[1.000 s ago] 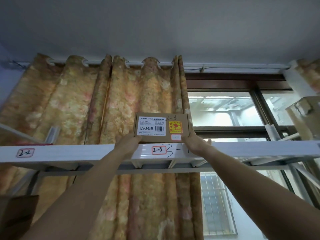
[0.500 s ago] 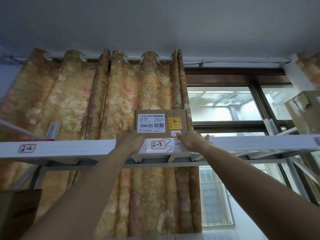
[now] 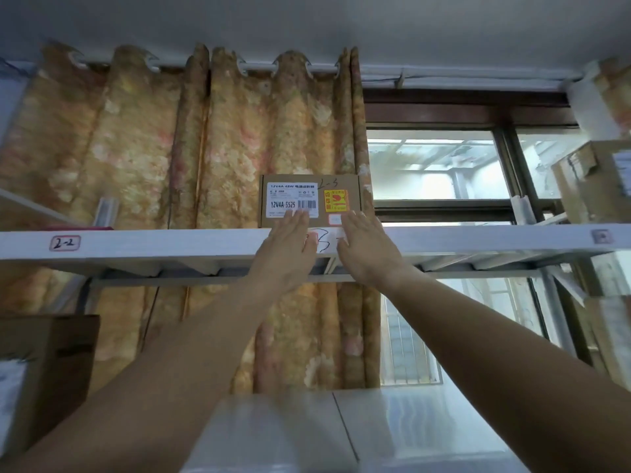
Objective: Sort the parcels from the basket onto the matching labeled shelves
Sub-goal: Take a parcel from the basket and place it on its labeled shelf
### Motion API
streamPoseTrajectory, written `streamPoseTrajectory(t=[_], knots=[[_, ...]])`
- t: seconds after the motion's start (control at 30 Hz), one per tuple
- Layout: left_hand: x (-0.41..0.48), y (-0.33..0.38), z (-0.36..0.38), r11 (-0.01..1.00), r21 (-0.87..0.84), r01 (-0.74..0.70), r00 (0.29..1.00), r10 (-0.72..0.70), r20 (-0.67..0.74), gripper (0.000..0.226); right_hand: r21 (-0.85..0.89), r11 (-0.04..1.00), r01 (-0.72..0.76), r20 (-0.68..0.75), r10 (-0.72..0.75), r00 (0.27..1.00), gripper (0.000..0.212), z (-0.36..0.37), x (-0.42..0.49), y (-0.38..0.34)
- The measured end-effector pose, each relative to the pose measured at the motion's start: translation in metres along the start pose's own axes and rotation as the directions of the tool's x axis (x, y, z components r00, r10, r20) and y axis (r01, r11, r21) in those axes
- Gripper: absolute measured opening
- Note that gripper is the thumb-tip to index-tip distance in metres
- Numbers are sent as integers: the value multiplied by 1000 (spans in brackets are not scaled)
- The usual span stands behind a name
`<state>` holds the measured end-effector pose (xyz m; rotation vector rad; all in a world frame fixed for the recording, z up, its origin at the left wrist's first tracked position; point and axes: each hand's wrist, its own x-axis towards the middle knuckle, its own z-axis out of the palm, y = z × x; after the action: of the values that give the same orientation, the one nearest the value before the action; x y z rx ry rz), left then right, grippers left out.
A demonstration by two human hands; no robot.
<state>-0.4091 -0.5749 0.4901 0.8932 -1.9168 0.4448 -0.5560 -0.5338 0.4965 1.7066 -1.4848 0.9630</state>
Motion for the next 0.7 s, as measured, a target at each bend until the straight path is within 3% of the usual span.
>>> streamPoseTrajectory(t=[0.1,0.23,0.43,0.6,0.7], knots=[[-40,21,6,997,49,63,992,-68,104,55,-24,999,-45,169,49,984,52,-2,-33,-7],[-99,41,15,972,226,72,953,-134,272,58,12,999,-30,288,25,957,49,12,-94,-6],[-200,73,22,939,272,209,880,-302,365,59,126,992,-12,434,-44,900,47,24,-202,6],[-344,82,35,833,393,389,693,-546,471,60,170,979,116,640,-199,743,52,49,-321,-10],[-436,80,18,771,458,443,557,-636,533,63,253,964,81,723,-244,646,53,65,-389,-30]])
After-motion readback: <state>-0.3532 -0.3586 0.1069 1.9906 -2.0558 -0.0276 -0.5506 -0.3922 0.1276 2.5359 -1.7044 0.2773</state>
